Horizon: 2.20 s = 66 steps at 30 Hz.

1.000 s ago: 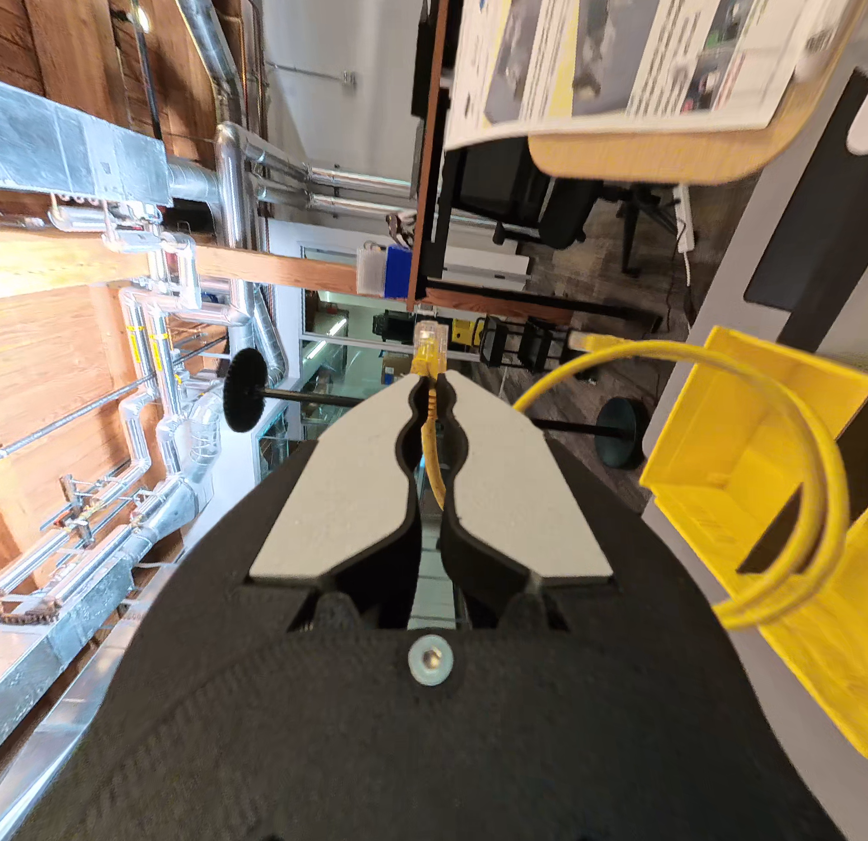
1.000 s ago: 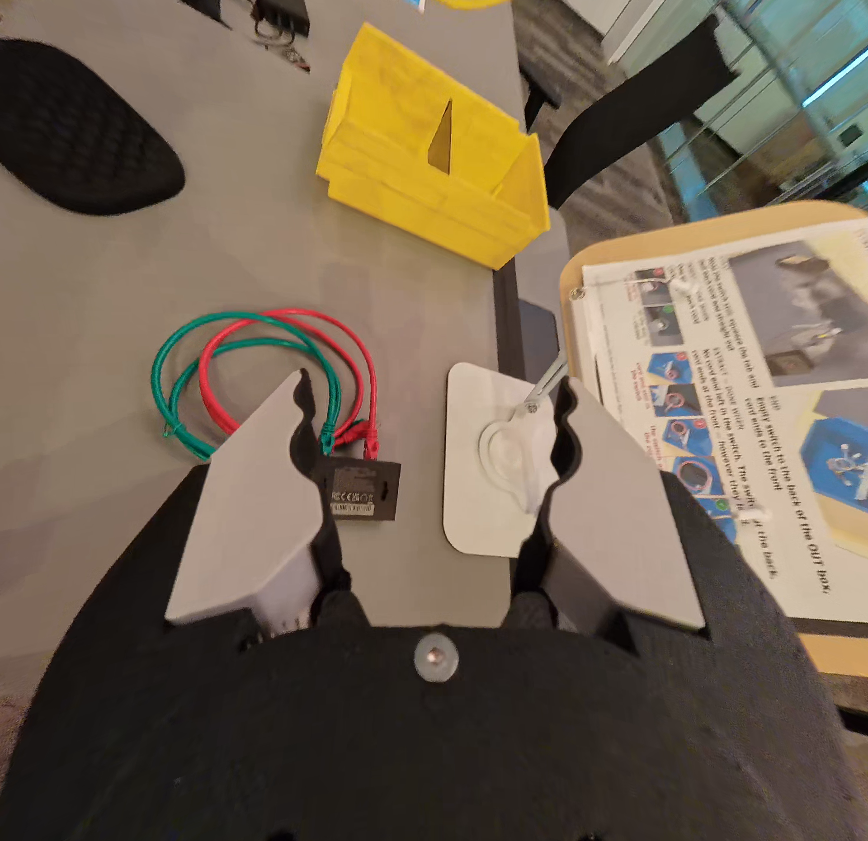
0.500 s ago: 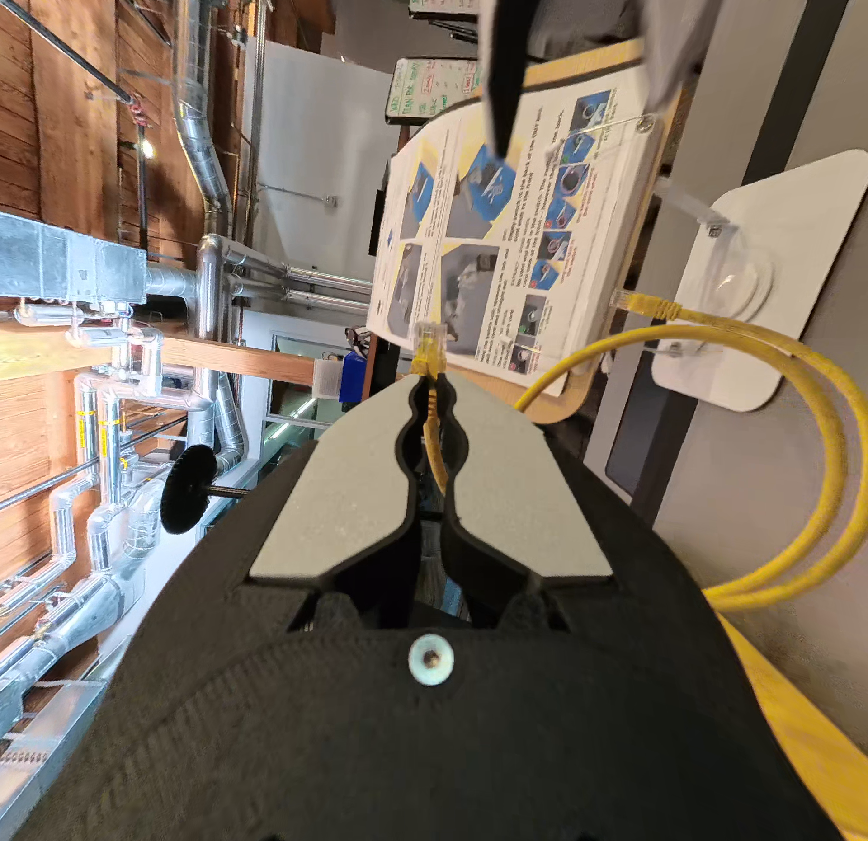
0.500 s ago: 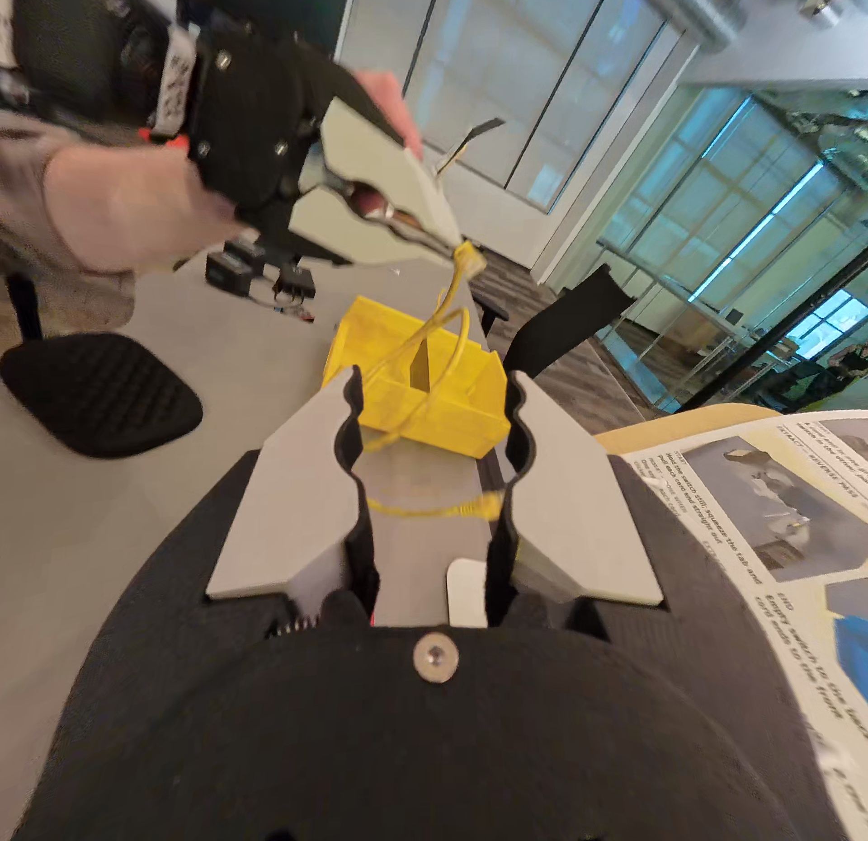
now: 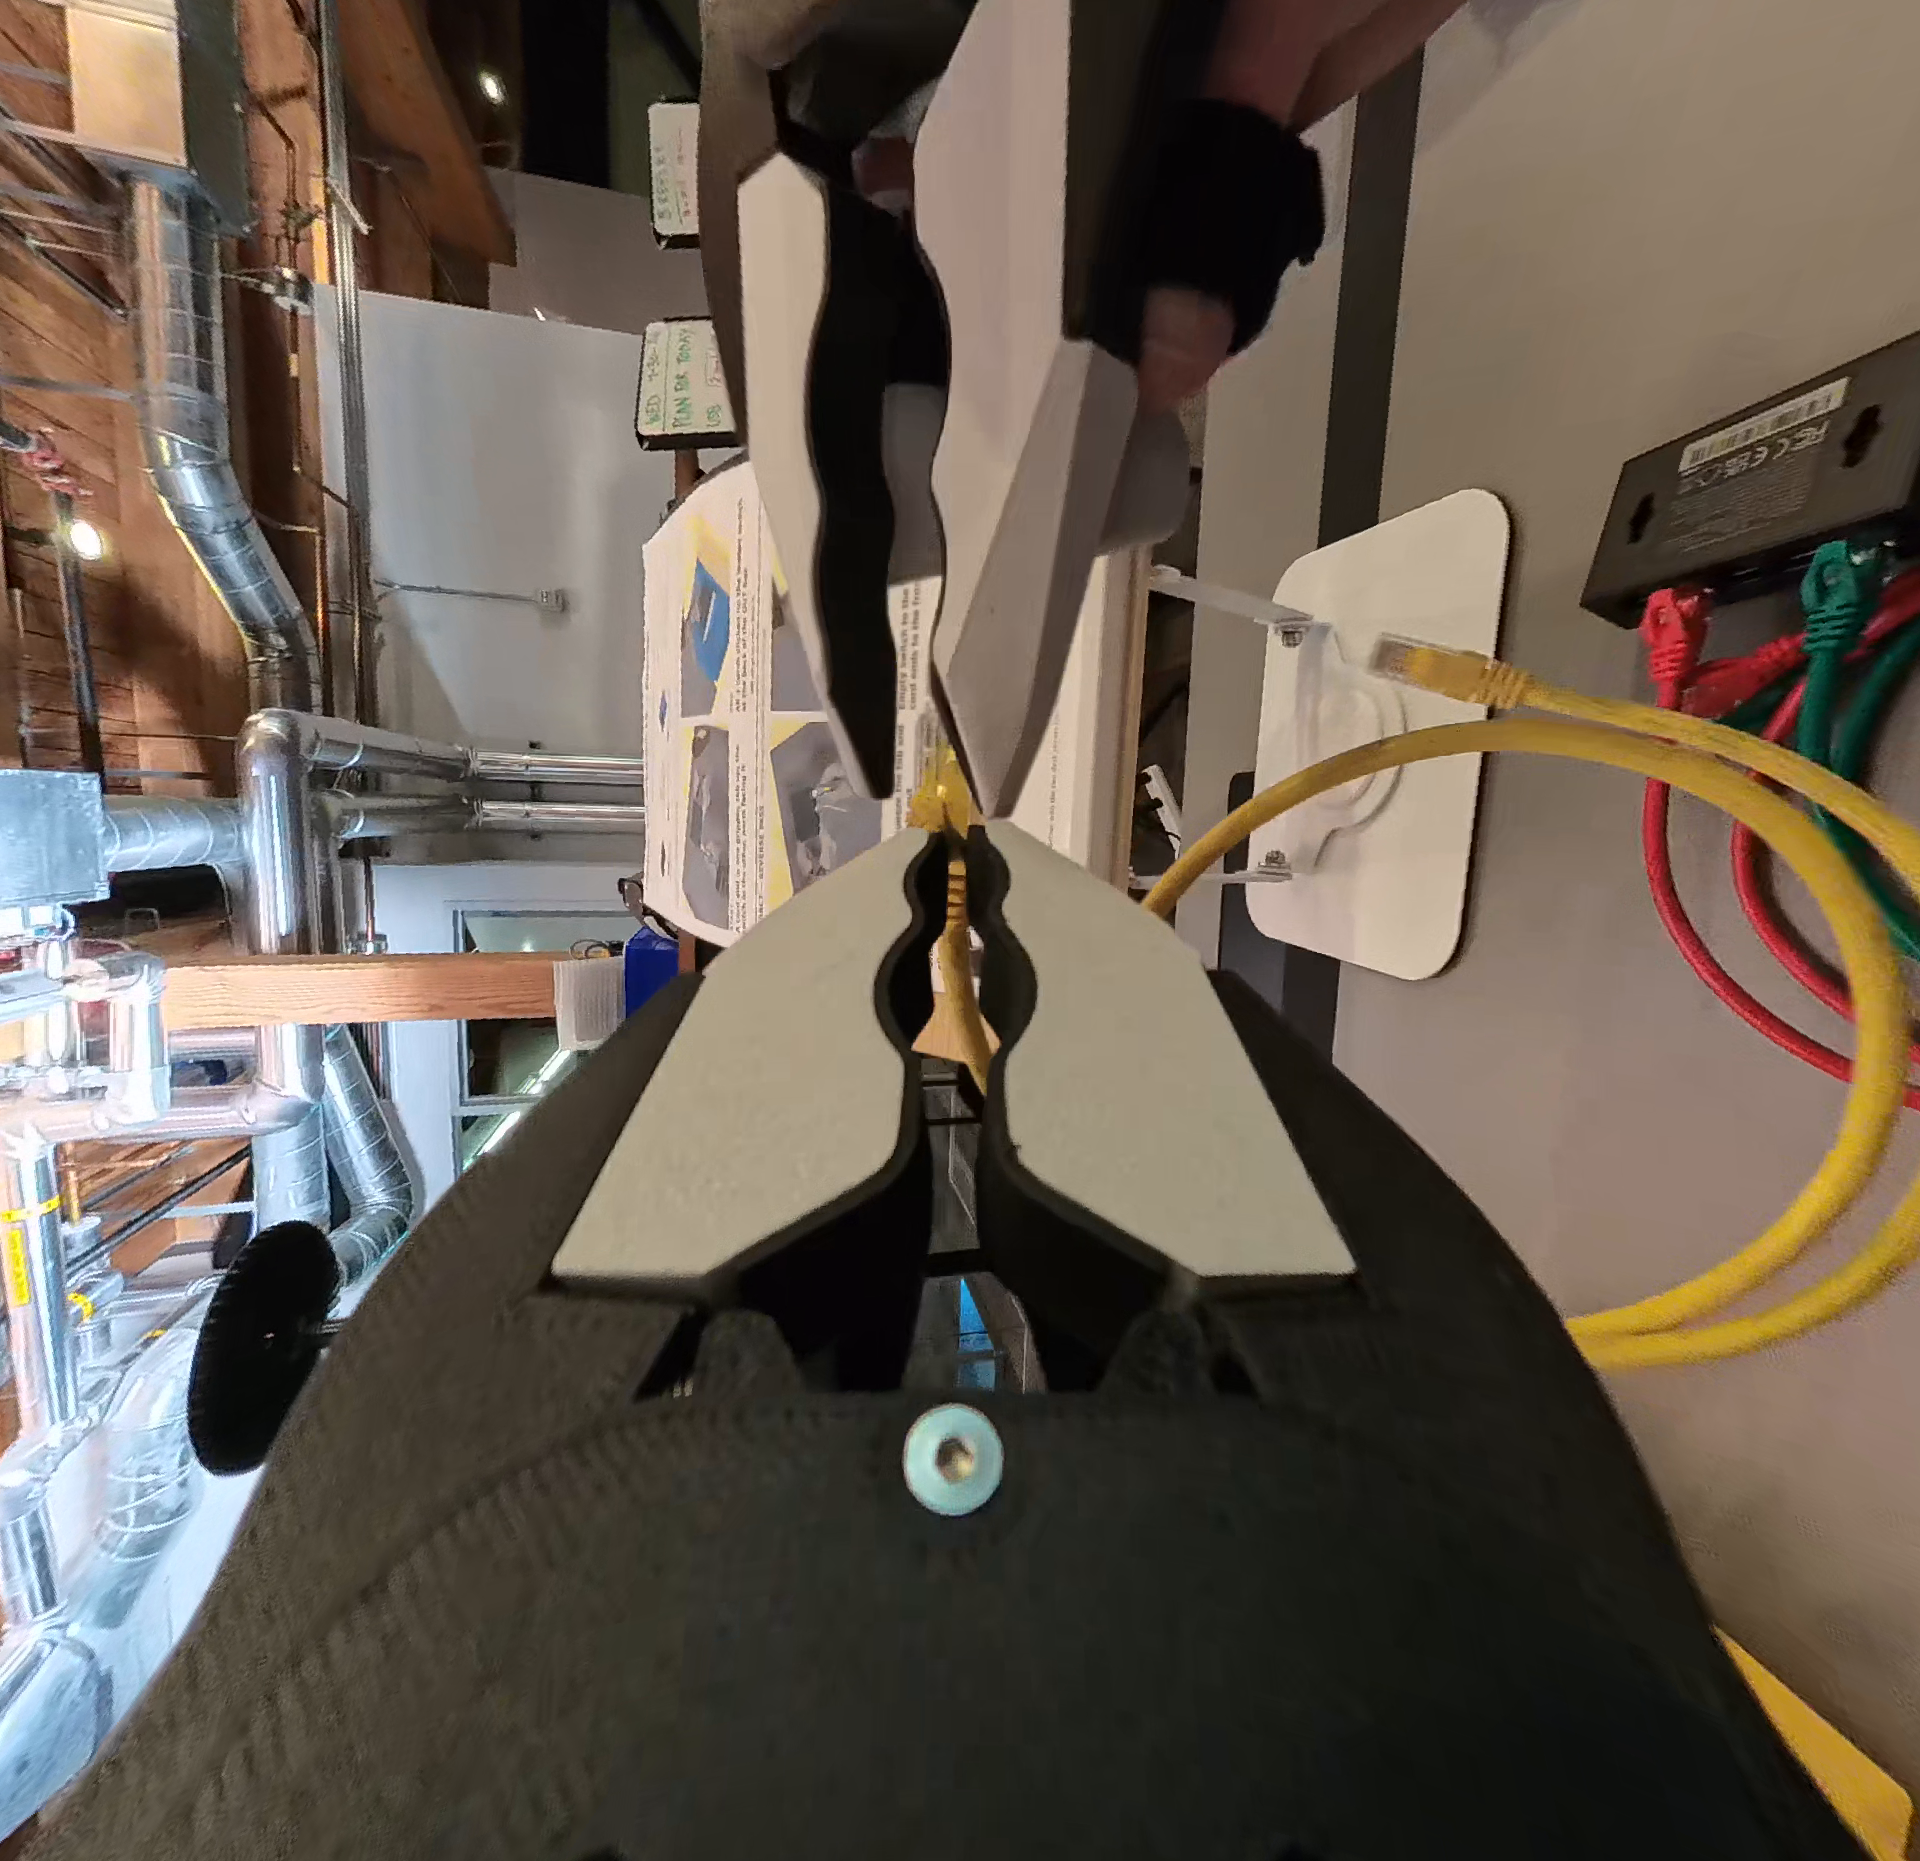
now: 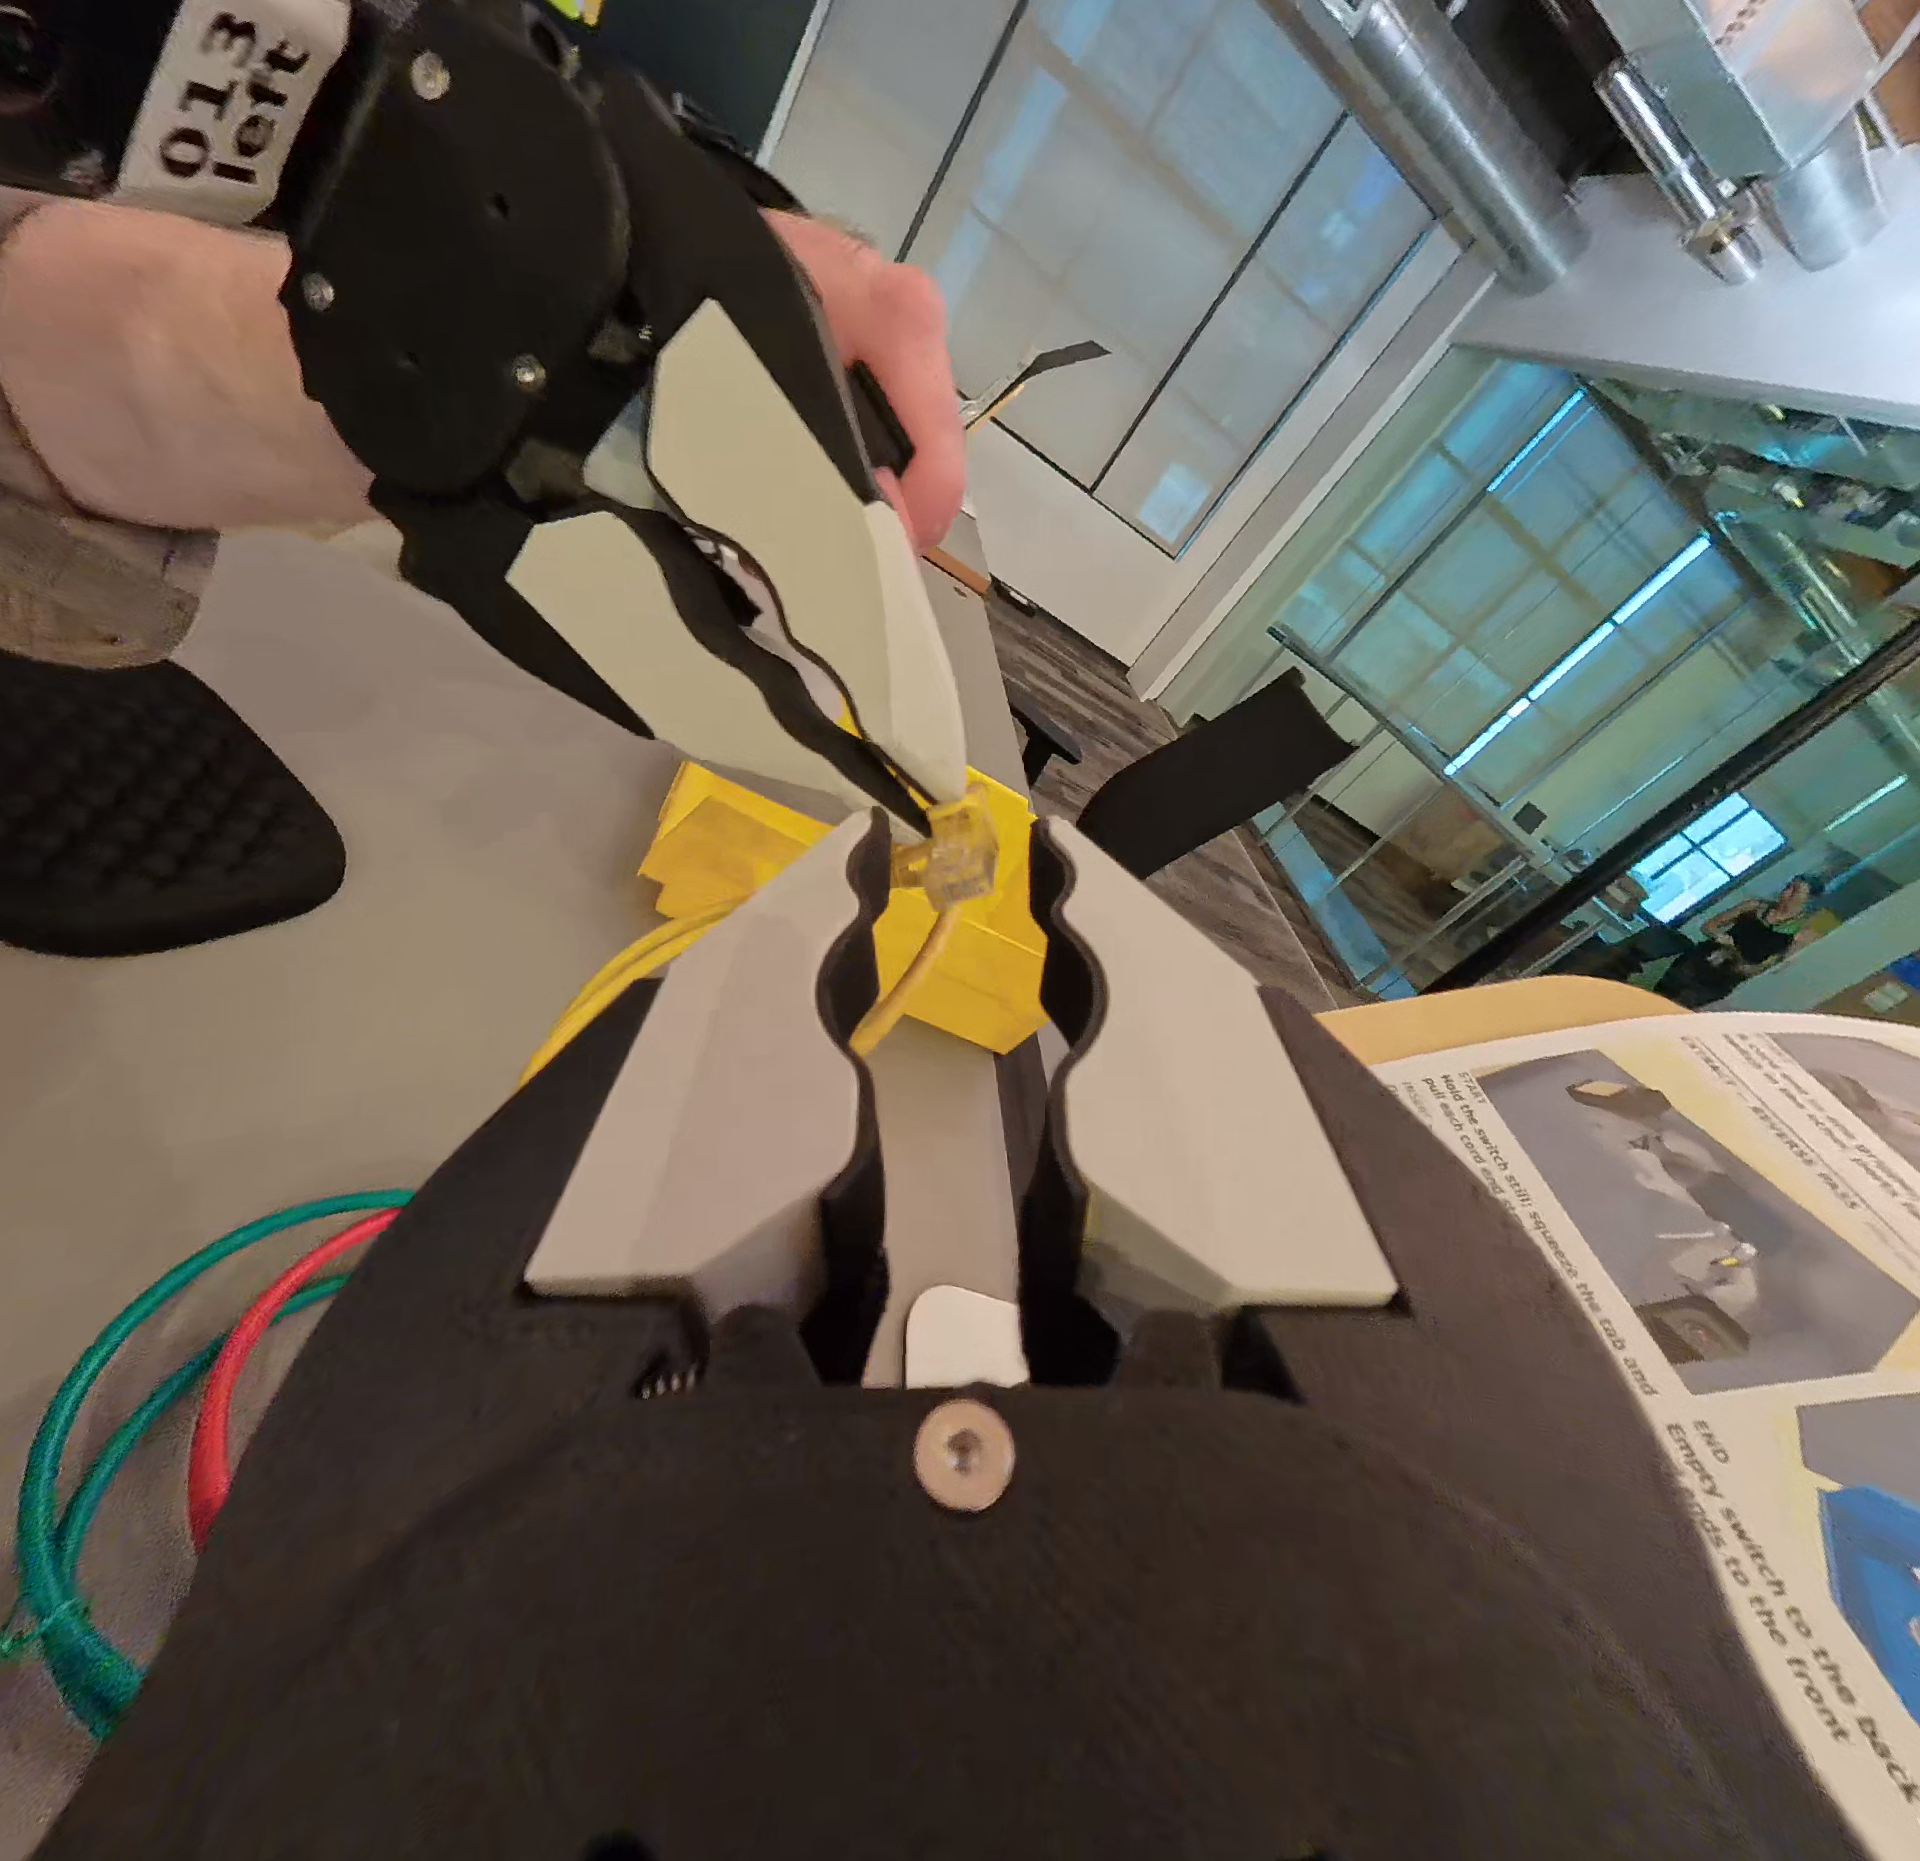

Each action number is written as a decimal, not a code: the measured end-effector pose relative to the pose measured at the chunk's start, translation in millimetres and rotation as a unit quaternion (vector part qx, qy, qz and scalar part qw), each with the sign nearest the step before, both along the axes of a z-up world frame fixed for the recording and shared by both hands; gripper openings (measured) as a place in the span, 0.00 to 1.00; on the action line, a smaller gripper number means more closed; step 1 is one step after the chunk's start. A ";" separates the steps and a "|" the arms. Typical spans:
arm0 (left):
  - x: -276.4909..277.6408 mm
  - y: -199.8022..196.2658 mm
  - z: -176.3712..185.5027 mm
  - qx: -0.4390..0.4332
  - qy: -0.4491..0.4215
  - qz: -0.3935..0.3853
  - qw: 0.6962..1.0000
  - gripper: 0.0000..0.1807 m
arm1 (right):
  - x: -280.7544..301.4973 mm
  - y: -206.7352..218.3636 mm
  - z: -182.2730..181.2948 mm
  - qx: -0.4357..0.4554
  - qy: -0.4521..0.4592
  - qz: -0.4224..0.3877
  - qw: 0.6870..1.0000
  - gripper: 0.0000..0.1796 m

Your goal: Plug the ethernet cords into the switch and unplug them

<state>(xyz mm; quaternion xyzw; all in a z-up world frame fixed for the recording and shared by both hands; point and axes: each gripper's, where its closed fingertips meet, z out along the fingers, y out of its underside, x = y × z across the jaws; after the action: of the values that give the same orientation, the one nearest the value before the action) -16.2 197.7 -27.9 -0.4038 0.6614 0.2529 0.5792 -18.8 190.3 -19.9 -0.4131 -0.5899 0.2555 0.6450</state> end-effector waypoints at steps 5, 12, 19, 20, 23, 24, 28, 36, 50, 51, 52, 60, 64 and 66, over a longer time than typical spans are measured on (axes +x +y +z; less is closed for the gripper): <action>5.4 -2.5 -2.2 -0.021 -0.005 -0.015 1.000 0.02 | 3.8 -0.7 0.4 0.011 -0.007 -0.004 1.000 0.12; 11.9 -4.1 0.3 -0.020 0.009 -0.021 1.000 0.02 | 10.8 -1.7 -5.3 0.043 -0.042 -0.012 0.998 0.07; 19.4 -8.5 7.3 -0.029 -0.012 -0.039 0.999 0.03 | 17.8 -5.9 2.5 0.026 -0.029 0.001 0.999 0.06; 20.5 -11.0 7.4 -0.044 -0.014 -0.045 0.998 0.07 | 19.1 -7.1 5.2 0.016 -0.019 0.010 1.000 0.06; 18.3 -15.8 21.7 -0.055 -0.041 -0.054 0.996 0.17 | 23.9 -9.8 13.0 -0.017 0.015 0.037 0.999 0.06; 16.0 -17.2 27.5 -0.063 -0.051 -0.056 0.995 0.19 | 26.5 -10.6 16.8 -0.027 0.031 0.047 0.998 0.06; 3.0 -16.2 53.6 -0.028 -0.063 -0.045 0.997 0.27 | 39.6 -13.6 35.0 -0.101 0.107 0.107 0.983 0.06; 6.8 -17.2 71.2 0.030 -0.016 -0.048 0.998 0.34 | 60.8 -17.2 61.3 -0.210 0.212 0.204 0.933 0.06; -37.6 66.2 61.3 -0.148 -0.070 0.014 0.986 0.34 | 90.7 -45.2 93.0 -0.174 0.264 0.269 0.910 0.06; -27.8 66.9 42.8 -0.162 -0.066 -0.002 0.985 0.36 | 90.2 -48.9 96.1 -0.170 0.267 0.272 0.909 0.06; -13.7 62.0 25.9 -0.173 -0.068 -0.025 0.982 0.39 | 89.6 -49.8 99.0 -0.166 0.272 0.266 0.910 0.06; 73.5 6.0 17.9 -0.046 -0.268 -0.157 0.950 0.65 | 95.0 -17.5 107.5 -0.185 0.357 0.187 0.896 0.05; 66.1 -1.8 44.3 0.037 -0.353 -0.145 0.924 0.70 | 103.2 5.2 101.3 -0.223 0.377 0.159 0.885 0.05; 62.2 -11.7 52.4 0.074 -0.362 -0.144 0.918 0.70 | 106.1 17.1 96.5 -0.232 0.381 0.131 0.885 0.05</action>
<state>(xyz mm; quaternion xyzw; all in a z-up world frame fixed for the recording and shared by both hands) 46.0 186.0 24.5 -0.3239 0.4372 0.0511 0.8374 87.4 207.4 76.6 -0.3408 -0.2712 0.6049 0.6667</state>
